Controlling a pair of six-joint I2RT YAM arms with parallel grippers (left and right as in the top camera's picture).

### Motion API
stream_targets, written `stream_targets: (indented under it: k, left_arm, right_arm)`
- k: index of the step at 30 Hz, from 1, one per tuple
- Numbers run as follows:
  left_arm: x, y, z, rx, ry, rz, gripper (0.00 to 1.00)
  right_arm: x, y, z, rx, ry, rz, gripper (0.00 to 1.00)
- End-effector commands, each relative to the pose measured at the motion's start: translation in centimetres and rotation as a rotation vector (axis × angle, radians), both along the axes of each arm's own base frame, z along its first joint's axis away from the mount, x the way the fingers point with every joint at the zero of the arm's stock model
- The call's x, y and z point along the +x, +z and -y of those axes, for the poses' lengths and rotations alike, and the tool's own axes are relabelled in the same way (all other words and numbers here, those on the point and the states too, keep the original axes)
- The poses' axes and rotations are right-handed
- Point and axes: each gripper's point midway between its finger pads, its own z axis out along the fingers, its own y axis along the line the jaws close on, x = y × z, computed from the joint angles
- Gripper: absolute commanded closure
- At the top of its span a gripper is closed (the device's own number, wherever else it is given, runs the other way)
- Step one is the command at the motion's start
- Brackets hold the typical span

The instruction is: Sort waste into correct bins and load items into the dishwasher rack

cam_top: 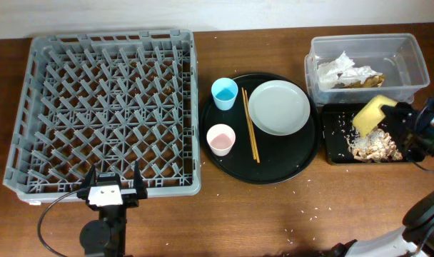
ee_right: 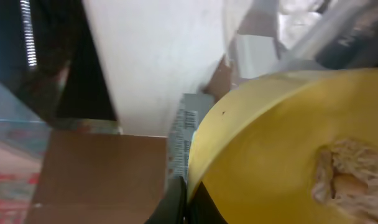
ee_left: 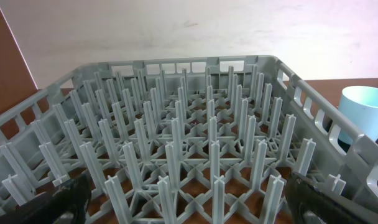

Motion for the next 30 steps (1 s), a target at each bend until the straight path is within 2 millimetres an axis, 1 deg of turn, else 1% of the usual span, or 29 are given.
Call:
stream_targets:
  k: [1,5,6,7,8,9,10,11,12,13,14,15,16,18,20,21,22,24,25,26,27,28,29,30]
  left_arm:
    - [0.0,-0.1,0.1,0.015,-0.004,-0.003,0.01]
    - [0.0,-0.1,0.0,0.015,-0.004,-0.003,0.01]
    - [0.0,-0.1,0.1,0.015,-0.004,-0.003,0.01]
    - [0.0,-0.1,0.1,0.015,-0.004,-0.003,0.01]
    - [0.0,-0.1,0.1,0.015,-0.004,-0.003,0.01]
    - [0.0,-0.1,0.0,0.015,-0.004,-0.003,0.01]
    - [0.0,-0.1,0.1,0.015,-0.004,-0.003,0.01]
    - [0.0,-0.1,0.1,0.015,-0.004,-0.003,0.01]
    - [0.0,-0.1,0.0,0.015,-0.004,-0.003,0.01]
    - [0.0,-0.1,0.0,0.015,-0.004,-0.003,0.01]
    - [0.0,-0.1,0.0,0.015,-0.004,-0.003,0.01]
    - [0.0,-0.1,0.1,0.015,-0.004,-0.003,0.01]
    - [0.0,-0.1,0.0,0.015,-0.004,-0.003,0.01]
    - [0.0,-0.1,0.1,0.015,-0.004,-0.003,0.01]
    - [0.0,-0.1,0.1,0.015,-0.004,-0.003,0.01]
    - [0.0,-0.1,0.1,0.015,-0.004,-0.003,0.01]
    - [0.0,-0.1,0.1,0.015,-0.004,-0.003,0.01]
    - [0.0,-0.1,0.0,0.015,-0.004,-0.003,0.01]
    - [0.0,-0.1,0.0,0.015,-0.004,-0.003,0.01]
    - [0.0,-0.1,0.1,0.015,-0.004,-0.003,0.01]
    - [0.0,-0.1,0.1,0.015,-0.004,-0.003,0.01]
    - [0.0,-0.1,0.0,0.015,-0.004,-0.003,0.01]
    - [0.0,-0.1,0.0,0.015,-0.004,-0.003,0.01]
    - [0.0,-0.1,0.0,0.015,-0.004,-0.003,0.01]
  right_arm:
    - [-0.2,2.0,-0.2,0.053,0.031,0.102,0.96]
    - [-0.1,1.9,-0.1,0.028,0.032,0.11,0.96]
    - [0.2,0.4,0.4,0.008,-0.005,0.015,0.96]
    - [0.3,0.0,0.5,0.003,-0.016,-0.014,0.96]
    - [0.2,0.8,0.1,0.032,0.004,0.02,0.96]
    - [0.1,2.1,-0.4,0.075,0.039,0.083,0.96]
    - [0.2,2.0,-0.3,0.061,0.037,0.085,0.96]
    - [0.3,1.6,-0.2,0.068,0.024,0.046,0.96]
    - [0.2,2.2,-0.5,0.096,0.04,0.065,0.96]
    - [0.2,2.2,-0.5,0.089,0.042,0.07,0.96]
    - [0.4,1.7,-0.3,0.06,0.03,0.055,0.96]
    - [0.6,0.9,0.0,0.064,0.005,-0.008,0.96]
    - [0.5,2.3,-0.6,0.106,0.048,0.057,0.96]
    - [0.7,2.4,-0.8,0.089,0.057,0.071,0.96]
    - [1.2,2.6,-2.3,0.087,0.097,0.074,0.96]
    - [1.6,3.1,-3.9,0.075,0.138,0.085,0.96]
    - [2.0,3.9,-6.5,0.053,0.208,0.108,0.96]
    - [2.2,6.0,-13.2,-0.018,0.376,0.185,0.96]
    - [2.1,6.2,-16.3,-0.062,0.436,0.185,0.96]
    - [1.9,5.9,-20.3,-0.143,0.5,0.153,0.96]
    - [1.7,5.0,-22.6,-0.217,0.52,0.103,0.96]
    - [1.5,3.8,-24.1,-0.291,0.526,0.047,0.96]
    - [1.0,1.1,-25.5,-0.448,0.516,-0.071,0.96]
    - [0.1,-1.8,-25.7,-0.634,0.503,-0.183,0.96]
